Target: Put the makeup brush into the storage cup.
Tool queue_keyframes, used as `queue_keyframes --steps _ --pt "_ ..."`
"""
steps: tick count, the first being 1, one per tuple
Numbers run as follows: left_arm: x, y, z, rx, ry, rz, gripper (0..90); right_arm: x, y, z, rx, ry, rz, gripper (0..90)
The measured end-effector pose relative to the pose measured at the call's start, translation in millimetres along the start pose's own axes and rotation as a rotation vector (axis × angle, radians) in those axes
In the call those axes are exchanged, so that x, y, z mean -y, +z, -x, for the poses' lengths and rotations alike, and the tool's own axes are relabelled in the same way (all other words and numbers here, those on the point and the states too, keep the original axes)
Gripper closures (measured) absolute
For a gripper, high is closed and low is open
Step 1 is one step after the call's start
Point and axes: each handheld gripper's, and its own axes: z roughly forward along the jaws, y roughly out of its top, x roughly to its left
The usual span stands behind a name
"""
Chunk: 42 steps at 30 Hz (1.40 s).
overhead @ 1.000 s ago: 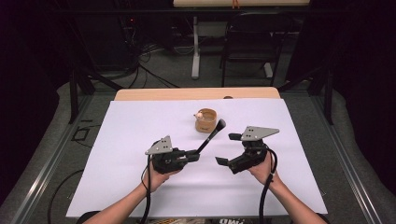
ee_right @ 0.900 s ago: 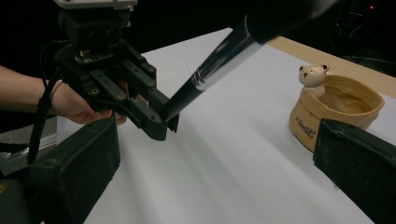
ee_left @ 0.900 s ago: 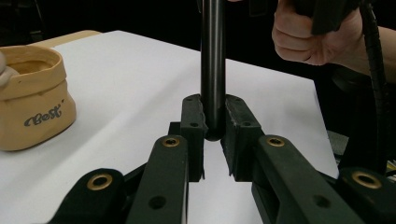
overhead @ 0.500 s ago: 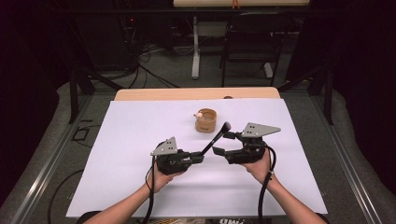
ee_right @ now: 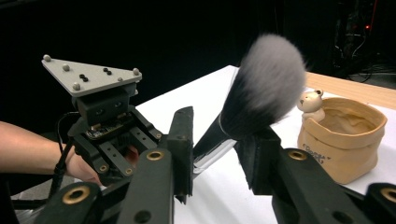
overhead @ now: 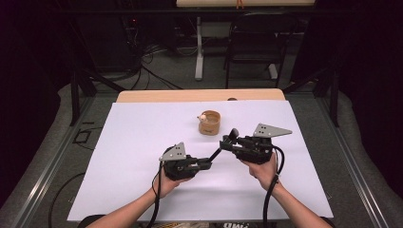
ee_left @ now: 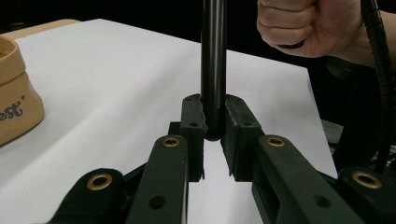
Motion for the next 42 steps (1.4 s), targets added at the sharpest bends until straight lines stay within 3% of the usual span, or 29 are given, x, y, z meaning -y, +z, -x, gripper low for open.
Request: queue_keyframes --steps 7,11,15,20,26,37,42 --pt "1.3 4.4 0.8 0.015 0.003 -0.024 79.3 0.8 1.2 -1.8 -0.035 0.021 0.004 73.7" --pt "2.5 5.7 -1.0 -0.003 0.004 -0.034 75.7 -1.1 1.8 -5.3 -0.064 0.010 -0.013 77.4" --pt "4.2 8.1 -3.7 -0.011 -0.015 -0.071 57.1 -4.2 1.2 -11.1 -0.065 -0.029 -0.015 77.8" --pt "4.2 10.1 -2.7 -0.031 -0.008 -0.104 34.4 -6.7 -0.9 -12.4 -0.041 -0.068 -0.037 77.9" --pt "0.8 3.6 -1.9 -0.063 0.010 -0.074 16.4 -6.2 0.8 -12.9 -0.012 -0.101 -0.077 77.9" --pt "-4.1 -16.3 -4.0 -0.095 0.011 -0.033 5.6 -5.8 1.1 -10.1 0.012 -0.111 -0.125 77.8" --pt "-7.2 -31.5 -4.0 -0.130 0.025 -0.003 3.7 -5.7 1.2 -9.3 0.020 -0.111 -0.136 77.8"
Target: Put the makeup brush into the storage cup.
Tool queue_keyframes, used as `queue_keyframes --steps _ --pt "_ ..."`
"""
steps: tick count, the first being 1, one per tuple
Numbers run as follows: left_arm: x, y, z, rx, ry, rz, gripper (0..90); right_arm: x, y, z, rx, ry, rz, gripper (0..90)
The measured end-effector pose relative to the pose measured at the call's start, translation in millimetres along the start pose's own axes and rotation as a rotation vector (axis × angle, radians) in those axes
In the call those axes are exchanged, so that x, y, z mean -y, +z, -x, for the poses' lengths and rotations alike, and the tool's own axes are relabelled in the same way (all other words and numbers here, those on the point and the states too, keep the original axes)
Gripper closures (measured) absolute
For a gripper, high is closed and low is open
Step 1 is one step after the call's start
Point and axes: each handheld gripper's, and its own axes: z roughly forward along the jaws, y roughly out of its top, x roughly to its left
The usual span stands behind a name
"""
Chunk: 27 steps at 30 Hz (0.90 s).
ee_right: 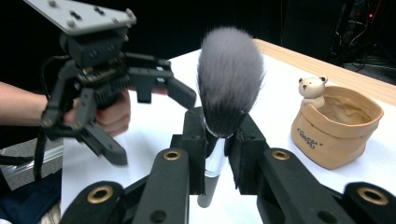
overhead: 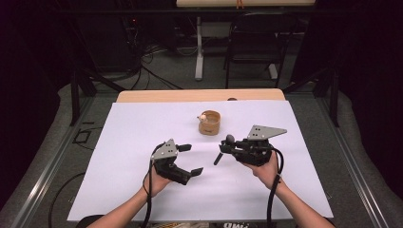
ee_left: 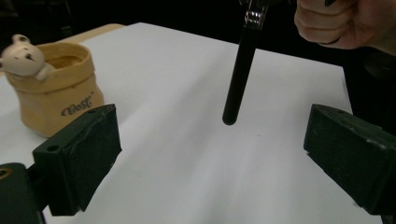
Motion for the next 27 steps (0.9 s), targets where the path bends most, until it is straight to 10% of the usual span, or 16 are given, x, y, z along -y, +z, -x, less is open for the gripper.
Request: queue_keyframes --steps 27 --pt "15.7 -52.6 -13.0 -0.111 0.021 0.129 0.0 0.5 -1.8 2.3 0.019 -0.014 -0.027 77.8"
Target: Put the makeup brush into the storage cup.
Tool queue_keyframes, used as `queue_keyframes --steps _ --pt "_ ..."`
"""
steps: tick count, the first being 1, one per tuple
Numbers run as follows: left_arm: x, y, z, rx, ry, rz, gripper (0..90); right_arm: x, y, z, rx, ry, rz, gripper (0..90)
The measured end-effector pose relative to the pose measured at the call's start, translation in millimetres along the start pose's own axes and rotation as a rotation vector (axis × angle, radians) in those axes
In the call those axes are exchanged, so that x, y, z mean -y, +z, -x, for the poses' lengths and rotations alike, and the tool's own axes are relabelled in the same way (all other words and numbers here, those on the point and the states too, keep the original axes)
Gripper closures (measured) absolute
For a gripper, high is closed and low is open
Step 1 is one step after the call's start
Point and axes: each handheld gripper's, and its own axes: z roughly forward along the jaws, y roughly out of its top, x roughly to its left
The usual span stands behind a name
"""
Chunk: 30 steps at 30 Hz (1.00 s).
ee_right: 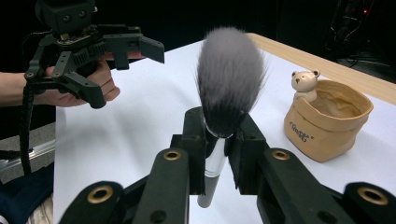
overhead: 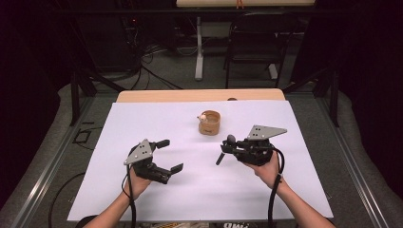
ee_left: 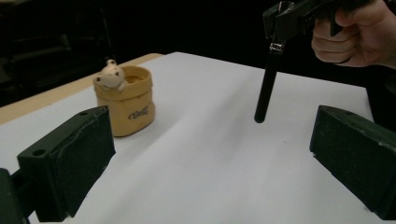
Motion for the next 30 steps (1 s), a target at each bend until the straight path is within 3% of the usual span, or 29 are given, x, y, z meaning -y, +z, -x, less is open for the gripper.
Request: queue_keyframes --steps 9,14,20,30 --pt "8.2 -25.1 -8.0 -0.058 -0.018 0.091 0.1 0.3 -1.6 1.4 0.002 0.005 0.003 77.8" --pt "12.7 -45.4 -13.1 -0.120 -0.040 0.104 0.2 0.4 -2.3 2.2 0.004 0.006 0.004 77.8" --pt "17.2 -62.5 -16.7 -0.162 -0.075 0.127 0.2 0.3 -1.8 2.0 0.005 0.003 -0.001 77.8" --pt "23.8 -84.8 -14.5 -0.209 -0.062 0.148 0.3 0.4 -1.8 2.5 0.009 0.007 -0.008 77.8"
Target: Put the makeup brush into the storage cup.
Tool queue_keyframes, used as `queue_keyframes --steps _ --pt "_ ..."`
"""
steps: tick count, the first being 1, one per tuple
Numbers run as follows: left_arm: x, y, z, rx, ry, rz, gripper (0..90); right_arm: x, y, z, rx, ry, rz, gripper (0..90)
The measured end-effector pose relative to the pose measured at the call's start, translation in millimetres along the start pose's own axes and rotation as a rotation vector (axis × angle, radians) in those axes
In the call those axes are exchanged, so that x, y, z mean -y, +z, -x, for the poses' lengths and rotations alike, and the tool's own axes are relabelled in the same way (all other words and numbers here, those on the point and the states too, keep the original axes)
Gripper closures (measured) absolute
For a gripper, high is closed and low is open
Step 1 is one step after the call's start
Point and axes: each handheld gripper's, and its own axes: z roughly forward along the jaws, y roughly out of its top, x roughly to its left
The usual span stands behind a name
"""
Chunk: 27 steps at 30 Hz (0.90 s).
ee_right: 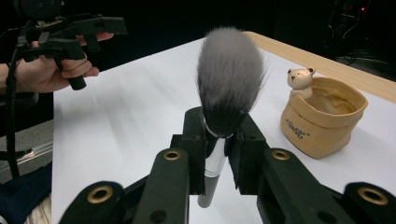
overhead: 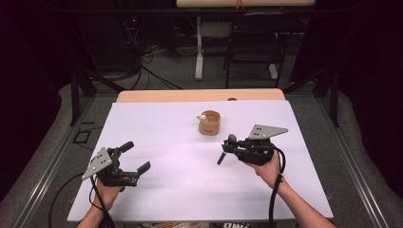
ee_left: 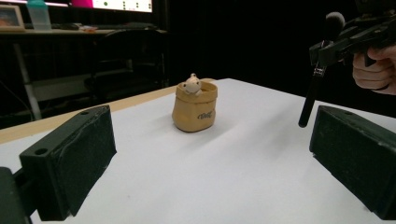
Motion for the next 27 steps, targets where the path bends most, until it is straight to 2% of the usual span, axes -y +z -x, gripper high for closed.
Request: queue_keyframes --steps 4,12,19,27 --pt "2.0 -4.7 0.0 -0.023 0.003 -0.008 0.3 -0.5 -1.3 1.3 0.006 0.001 0.005 77.8" --pt "3.0 -6.1 1.4 -0.033 0.022 -0.016 0.8 -1.7 -1.4 0.4 0.013 -0.003 -0.009 77.8" --pt "3.2 -6.2 1.1 -0.040 0.028 -0.021 1.3 -3.4 2.4 -0.8 0.029 -0.010 -0.042 77.9" --pt "2.6 -6.3 0.9 -0.041 0.027 -0.020 1.8 -15.4 8.5 5.6 0.050 -0.026 -0.084 77.8"
